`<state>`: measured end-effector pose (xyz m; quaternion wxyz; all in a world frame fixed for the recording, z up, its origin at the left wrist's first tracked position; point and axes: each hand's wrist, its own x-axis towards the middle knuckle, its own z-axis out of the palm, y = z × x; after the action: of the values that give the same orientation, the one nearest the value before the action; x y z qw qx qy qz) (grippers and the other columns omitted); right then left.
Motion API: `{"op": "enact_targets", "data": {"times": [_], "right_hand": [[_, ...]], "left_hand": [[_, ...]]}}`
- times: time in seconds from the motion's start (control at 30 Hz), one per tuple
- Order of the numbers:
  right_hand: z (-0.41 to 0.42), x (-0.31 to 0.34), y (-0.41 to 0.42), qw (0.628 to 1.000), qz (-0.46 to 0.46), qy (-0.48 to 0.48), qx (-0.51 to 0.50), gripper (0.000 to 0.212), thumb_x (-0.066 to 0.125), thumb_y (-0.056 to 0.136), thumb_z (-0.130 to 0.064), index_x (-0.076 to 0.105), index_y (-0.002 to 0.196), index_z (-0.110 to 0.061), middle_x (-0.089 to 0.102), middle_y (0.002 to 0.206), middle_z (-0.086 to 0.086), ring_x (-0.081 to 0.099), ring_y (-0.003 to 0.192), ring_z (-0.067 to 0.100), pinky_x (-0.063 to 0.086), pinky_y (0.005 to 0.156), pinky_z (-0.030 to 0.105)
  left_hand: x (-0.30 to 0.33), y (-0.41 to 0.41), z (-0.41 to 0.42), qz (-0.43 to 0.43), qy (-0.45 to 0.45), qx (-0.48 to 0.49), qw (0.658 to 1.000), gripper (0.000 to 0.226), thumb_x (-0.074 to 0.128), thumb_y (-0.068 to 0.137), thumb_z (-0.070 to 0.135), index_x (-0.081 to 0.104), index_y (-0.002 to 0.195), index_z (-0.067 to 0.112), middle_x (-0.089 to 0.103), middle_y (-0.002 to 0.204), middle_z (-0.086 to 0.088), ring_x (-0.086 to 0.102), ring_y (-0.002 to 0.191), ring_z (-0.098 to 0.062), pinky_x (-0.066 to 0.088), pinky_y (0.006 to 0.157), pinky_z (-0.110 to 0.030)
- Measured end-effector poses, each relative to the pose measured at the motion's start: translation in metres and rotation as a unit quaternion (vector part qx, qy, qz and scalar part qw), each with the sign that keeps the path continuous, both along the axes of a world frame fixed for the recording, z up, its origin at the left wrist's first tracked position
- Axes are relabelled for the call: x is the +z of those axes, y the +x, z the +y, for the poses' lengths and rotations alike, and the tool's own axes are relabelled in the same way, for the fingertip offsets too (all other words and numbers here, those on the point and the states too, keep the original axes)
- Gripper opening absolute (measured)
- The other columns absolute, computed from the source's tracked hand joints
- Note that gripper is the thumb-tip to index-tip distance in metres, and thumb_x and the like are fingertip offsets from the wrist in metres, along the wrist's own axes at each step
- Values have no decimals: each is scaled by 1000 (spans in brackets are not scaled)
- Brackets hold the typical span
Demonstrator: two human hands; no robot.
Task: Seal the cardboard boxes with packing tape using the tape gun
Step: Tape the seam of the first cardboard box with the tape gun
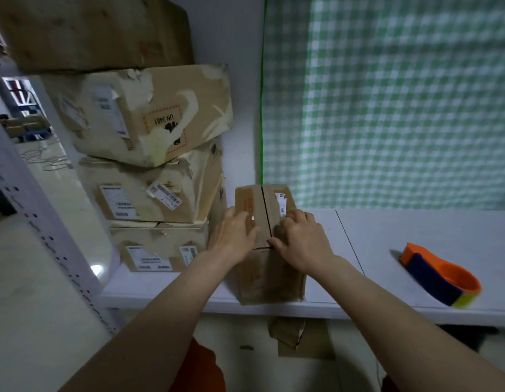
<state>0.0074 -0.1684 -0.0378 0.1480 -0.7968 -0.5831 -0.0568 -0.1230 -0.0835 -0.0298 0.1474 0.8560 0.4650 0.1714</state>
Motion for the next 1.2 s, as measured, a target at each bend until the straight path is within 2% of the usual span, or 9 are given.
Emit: {"op": "enact_targets", "data": {"times": [0.2, 0.3, 0.4, 0.57, 0.73, 0.8, 0.93, 1.0, 1.2], "right_hand": [[16, 1, 13, 997, 31, -59, -37, 66, 41, 87, -67, 51, 128, -16, 44, 137, 9, 41, 124, 29, 39, 99, 44], [20, -2, 21, 993, 28, -103, -49, 72, 35, 85, -72, 48, 131, -18, 45, 137, 10, 39, 125, 31, 36, 100, 48], [20, 2, 35, 991, 20, -130, -37, 68, 33, 88, -69, 45, 134, -21, 40, 143, 6, 35, 130, 29, 30, 103, 49], [19, 8, 44, 987, 40, -154, -13, 58, 36, 92, -62, 45, 136, -25, 34, 149, 2, 29, 135, 27, 21, 108, 54], [19, 3, 27, 987, -15, -159, -28, 77, 30, 86, -73, 42, 138, -17, 33, 149, 8, 27, 137, 29, 18, 110, 59], [21, 2, 21, 984, -21, -175, -30, 99, 28, 77, -83, 31, 145, -12, 23, 155, 11, 19, 142, 31, 12, 111, 62], [25, -2, 13, 982, -7, -190, -16, 126, 32, 62, -93, 4, 152, -10, 7, 158, 21, 3, 146, 37, 4, 113, 62], [27, -4, 13, 981, 2, -194, -2, 123, 39, 62, -91, -1, 152, -18, 5, 157, 25, 0, 145, 40, 3, 113, 61], [33, 4, 34, 971, 5, -239, 18, 102, 53, 72, -73, 11, 150, -23, 1, 157, 22, -3, 146, 36, 7, 113, 61]], "left_hand": [[3, 14, 10, 18, -11, 7, 1000, 33, 48, 97, 27, 56, 127, 16, 41, 138, -8, 51, 118, -28, 42, 97, -39], [-2, 27, 4, 40, -24, -39, 998, 31, 47, 96, 21, 62, 121, 12, 46, 124, -11, 54, 111, -30, 44, 98, -40], [-3, 39, -9, 73, -17, -84, 994, 31, 46, 93, 18, 62, 119, 10, 47, 117, -11, 55, 106, -33, 46, 94, -42], [7, 48, 19, 99, 79, -54, 990, 32, 45, 92, 19, 66, 116, 17, 57, 123, -8, 50, 115, -29, 44, 95, -39], [1, 63, 65, 148, 17, -75, 986, 45, 37, 99, 44, 39, 143, 35, 18, 158, -4, 12, 143, -31, 18, 116, -45], [0, 71, 78, 177, -5, -78, 981, 50, 30, 100, 51, 25, 148, 41, 4, 161, -1, 1, 146, -31, 11, 118, -49], [0, 82, 94, 208, -44, -90, 973, 56, 22, 98, 59, 11, 150, 44, -5, 162, 2, -7, 147, -31, 4, 118, -52], [1, 85, 98, 214, -58, -84, 971, 58, 22, 96, 63, 10, 149, 45, -4, 162, 2, -7, 147, -32, 2, 117, -54], [1, 91, 103, 232, -47, -67, 969, 64, 25, 89, 72, 11, 148, 49, 9, 160, -5, 10, 145, -35, 10, 116, -53]]}}
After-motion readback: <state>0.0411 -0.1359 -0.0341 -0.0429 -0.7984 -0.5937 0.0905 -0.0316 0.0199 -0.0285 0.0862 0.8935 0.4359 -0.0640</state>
